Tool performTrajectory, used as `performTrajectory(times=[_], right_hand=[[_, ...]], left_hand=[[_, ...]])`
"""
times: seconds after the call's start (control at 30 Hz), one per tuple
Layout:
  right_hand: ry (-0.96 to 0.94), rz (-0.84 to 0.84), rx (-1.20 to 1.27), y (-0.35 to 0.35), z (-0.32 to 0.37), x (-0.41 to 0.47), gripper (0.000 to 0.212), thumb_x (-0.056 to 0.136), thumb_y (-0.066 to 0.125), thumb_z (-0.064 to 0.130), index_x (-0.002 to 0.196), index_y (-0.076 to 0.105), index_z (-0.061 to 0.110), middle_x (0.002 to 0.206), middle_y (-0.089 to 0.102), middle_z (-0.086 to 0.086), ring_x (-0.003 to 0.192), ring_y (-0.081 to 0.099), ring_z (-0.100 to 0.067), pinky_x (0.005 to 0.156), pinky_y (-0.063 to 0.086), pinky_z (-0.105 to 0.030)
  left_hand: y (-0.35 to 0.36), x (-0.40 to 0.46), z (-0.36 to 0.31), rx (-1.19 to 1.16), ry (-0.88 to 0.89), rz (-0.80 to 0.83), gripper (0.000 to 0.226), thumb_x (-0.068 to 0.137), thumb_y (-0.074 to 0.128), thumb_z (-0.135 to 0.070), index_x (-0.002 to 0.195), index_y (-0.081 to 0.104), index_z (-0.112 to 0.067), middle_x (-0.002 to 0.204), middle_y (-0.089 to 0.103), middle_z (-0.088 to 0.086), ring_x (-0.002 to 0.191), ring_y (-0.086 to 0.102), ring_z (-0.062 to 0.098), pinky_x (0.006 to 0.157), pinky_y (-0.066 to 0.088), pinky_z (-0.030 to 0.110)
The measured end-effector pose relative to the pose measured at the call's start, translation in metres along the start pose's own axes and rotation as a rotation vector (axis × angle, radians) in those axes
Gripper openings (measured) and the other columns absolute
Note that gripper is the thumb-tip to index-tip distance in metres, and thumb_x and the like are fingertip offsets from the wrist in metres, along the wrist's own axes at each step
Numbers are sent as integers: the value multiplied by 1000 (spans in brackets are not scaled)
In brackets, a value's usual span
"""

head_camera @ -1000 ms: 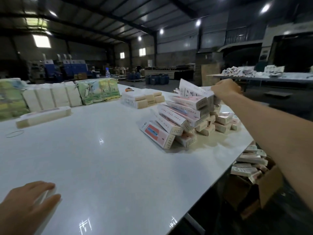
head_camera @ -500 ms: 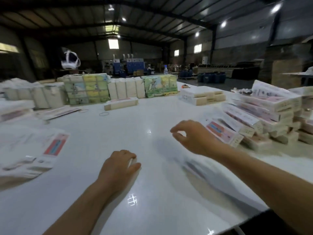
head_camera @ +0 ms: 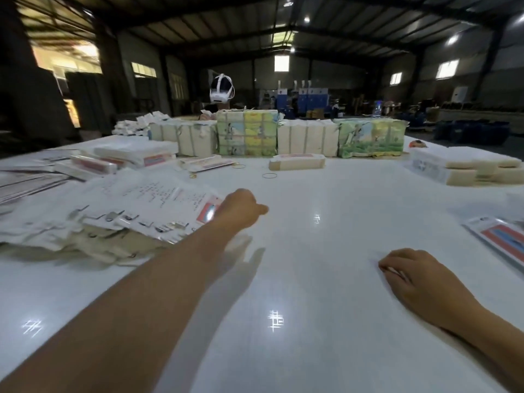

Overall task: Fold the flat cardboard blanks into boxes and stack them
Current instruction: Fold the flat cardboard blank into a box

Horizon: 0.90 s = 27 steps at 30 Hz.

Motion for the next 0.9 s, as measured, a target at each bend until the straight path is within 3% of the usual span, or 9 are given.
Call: performTrajectory(times=[0.13, 0.27, 0.43, 0.57, 0.7, 0.8, 0.9], right_hand=[[12, 2, 3, -1, 2, 0, 22, 92, 55, 21, 109, 69, 23, 115, 60, 10, 107, 49, -12, 84, 36, -25], [29, -8, 32, -4, 5, -1, 19, 89, 60, 17, 104, 71, 21, 107, 61, 10, 97, 47, -11, 79, 33, -26], [30, -5, 40, -5, 8, -2, 18, 89, 61, 14, 102, 72, 18, 97, 54, 16, 92, 44, -8, 78, 32, -25], [31, 1, 37, -5, 8, -1, 18, 89, 61, 15, 102, 72, 19, 97, 53, 16, 93, 45, -8, 78, 32, -25], [38, 20, 38, -5, 7, -1, 19, 90, 59, 16, 104, 71, 20, 102, 57, 13, 95, 45, -8, 79, 32, -24], [32, 59, 20, -1, 7, 0, 21, 92, 56, 20, 109, 69, 22, 113, 59, 9, 99, 45, -8, 80, 31, -21], [52, 27, 92, -6, 5, 2, 25, 94, 54, 19, 115, 66, 17, 116, 61, 3, 103, 53, -16, 83, 36, -25]], left_hand=[[-58, 22, 95, 554, -347, -160, 90, 65, 60, -77, 124, 44, -10, 130, 41, 14, 121, 36, 31, 94, 31, 42], [-62, 41, 124, 639, -367, -176, 106, 56, 68, -76, 130, 36, -7, 133, 36, 17, 123, 33, 32, 97, 29, 42], [-75, 56, 133, 475, -451, -207, 89, 58, 80, -57, 123, 43, -8, 125, 47, 15, 119, 43, 32, 99, 31, 44], [-89, 56, 126, 455, -407, -343, 50, 75, 75, -35, 109, 48, -10, 114, 54, 14, 112, 47, 31, 97, 32, 43], [-99, 44, 90, 245, -175, -454, 16, 88, 60, -23, 101, 52, -17, 91, 61, 7, 80, 59, 22, 75, 44, 35], [-75, 23, 55, -253, -63, -316, 5, 89, 63, -18, 92, 60, -17, 86, 63, 2, 66, 61, 14, 50, 44, 26], [-20, -9, 13, -434, 10, 29, 9, 89, 63, -15, 83, 64, -22, 86, 69, 2, 70, 69, 17, 51, 49, 25]])
Point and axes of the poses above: each hand's wrist, its own x-axis towards the middle knuckle, its own y-axis out of the palm, z = x × y, the point moved 8 cm from there along x, towards the middle knuckle
